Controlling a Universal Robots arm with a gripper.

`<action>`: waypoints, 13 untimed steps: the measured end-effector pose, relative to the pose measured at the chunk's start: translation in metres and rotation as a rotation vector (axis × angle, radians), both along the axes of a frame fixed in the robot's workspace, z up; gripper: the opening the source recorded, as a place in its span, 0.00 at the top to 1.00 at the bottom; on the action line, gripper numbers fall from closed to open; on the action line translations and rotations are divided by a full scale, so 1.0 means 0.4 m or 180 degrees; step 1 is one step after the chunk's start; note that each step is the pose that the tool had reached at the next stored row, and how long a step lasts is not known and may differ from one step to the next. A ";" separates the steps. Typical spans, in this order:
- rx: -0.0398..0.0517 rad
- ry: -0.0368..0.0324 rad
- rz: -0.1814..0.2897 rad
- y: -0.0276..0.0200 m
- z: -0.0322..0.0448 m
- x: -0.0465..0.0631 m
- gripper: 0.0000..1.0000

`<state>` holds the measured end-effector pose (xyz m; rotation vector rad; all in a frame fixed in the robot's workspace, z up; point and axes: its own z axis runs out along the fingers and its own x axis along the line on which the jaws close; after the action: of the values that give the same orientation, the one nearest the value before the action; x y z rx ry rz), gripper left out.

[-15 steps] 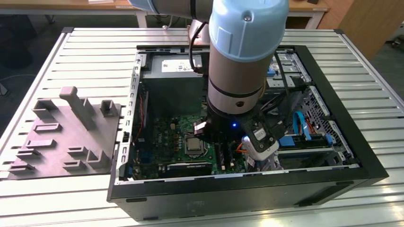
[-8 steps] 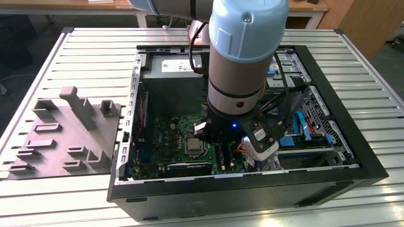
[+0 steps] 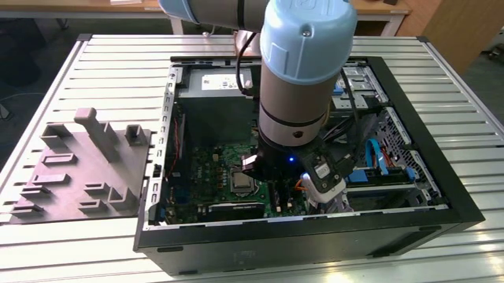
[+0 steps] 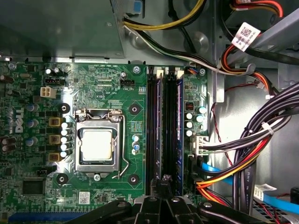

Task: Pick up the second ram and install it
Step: 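Press down the second ram until it locks into place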

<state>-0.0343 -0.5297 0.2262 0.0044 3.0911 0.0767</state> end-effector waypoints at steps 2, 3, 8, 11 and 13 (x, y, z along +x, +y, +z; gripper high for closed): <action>0.0000 0.0000 0.0000 0.000 -0.004 0.000 0.90; 0.0000 0.0000 0.0000 0.000 -0.005 0.000 0.90; -0.0003 0.0000 0.0000 0.000 -0.015 0.000 0.90; -0.0001 0.0000 0.0000 0.000 -0.016 0.000 0.90; 0.0000 0.0000 0.0000 0.000 -0.018 0.000 0.90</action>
<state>-0.0343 -0.5297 0.2192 0.0044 3.0911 0.0765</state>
